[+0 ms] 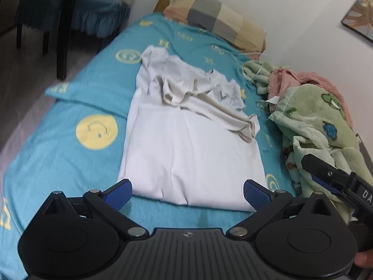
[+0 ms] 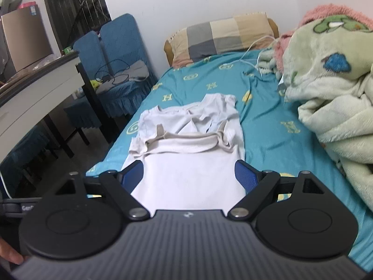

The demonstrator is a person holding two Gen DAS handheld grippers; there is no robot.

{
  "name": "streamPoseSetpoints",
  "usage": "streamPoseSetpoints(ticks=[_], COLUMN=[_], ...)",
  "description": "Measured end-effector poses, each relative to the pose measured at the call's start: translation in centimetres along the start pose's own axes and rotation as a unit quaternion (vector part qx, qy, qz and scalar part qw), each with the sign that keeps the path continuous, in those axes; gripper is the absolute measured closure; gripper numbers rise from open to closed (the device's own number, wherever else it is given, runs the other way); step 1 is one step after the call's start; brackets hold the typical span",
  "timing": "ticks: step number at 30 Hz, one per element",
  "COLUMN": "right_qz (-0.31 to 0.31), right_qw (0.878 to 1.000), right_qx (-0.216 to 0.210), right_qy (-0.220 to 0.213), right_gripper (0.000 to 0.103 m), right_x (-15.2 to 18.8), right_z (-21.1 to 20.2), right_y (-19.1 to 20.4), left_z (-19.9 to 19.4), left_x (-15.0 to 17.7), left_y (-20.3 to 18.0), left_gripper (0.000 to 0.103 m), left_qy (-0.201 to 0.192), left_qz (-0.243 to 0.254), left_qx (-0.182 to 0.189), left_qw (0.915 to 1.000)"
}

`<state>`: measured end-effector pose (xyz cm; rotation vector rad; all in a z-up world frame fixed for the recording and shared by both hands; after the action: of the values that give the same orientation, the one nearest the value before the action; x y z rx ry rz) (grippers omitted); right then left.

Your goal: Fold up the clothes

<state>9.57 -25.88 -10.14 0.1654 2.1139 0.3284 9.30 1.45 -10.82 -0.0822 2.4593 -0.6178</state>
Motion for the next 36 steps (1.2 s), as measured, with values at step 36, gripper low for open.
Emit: streamPoseSetpoints(ticks=[36], right_qz=[0.49], right_qw=[0.851], right_qx=[-0.079], right_qy=[0.174], right_gripper=[0.029], right_x=[9.7], right_z=[8.3], right_y=[-6.8], left_z=[7.6], left_x=[0.3], left_y=[6.9], left_gripper=[0.035], left_qy=[0.014], left_qz=[-0.304], left_qx=[0.067], left_qw=[0.9501])
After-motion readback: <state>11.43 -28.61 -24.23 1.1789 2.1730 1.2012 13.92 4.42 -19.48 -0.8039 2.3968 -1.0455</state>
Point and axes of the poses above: each gripper's, at about its wrist camera, not at the fingertips, and z roughly the way its jaws point, y to its left, x to its underside, the point moved 5 cm from there along z, roughly the way its jaws point, and after that the axes turned 1 degree about -y, right-handed, at the moved point
